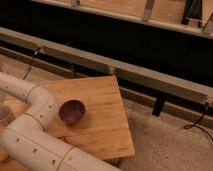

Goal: Knock the bottle over

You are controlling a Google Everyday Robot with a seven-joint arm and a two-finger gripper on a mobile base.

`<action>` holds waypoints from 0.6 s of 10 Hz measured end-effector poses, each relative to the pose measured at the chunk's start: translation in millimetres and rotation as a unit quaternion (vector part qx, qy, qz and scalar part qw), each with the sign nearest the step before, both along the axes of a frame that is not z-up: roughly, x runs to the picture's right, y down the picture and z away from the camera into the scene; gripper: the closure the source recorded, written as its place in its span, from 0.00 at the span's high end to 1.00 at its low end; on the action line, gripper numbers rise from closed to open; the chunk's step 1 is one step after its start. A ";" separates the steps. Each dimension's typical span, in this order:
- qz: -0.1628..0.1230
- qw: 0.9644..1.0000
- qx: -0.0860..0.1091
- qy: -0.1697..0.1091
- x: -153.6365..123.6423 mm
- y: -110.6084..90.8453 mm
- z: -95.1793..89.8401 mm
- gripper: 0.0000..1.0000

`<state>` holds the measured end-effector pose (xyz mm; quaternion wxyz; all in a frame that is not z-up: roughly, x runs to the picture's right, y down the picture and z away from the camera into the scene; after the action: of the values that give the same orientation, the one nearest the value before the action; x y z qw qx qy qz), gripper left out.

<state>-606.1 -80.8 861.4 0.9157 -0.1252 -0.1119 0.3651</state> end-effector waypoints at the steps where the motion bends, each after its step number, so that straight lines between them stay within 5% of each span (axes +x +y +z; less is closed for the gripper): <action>1: 0.010 1.000 0.018 -0.007 -2.6 -11.3 -4.9 0.00; 3: 0.026 0.999 0.036 -0.014 1.3 -20.6 -11.0 0.00; 6: 0.032 0.999 0.027 -0.016 18.2 -8.5 -17.4 0.00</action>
<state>-587.9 -89.3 844.0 0.9047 -0.1029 -0.1403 0.3888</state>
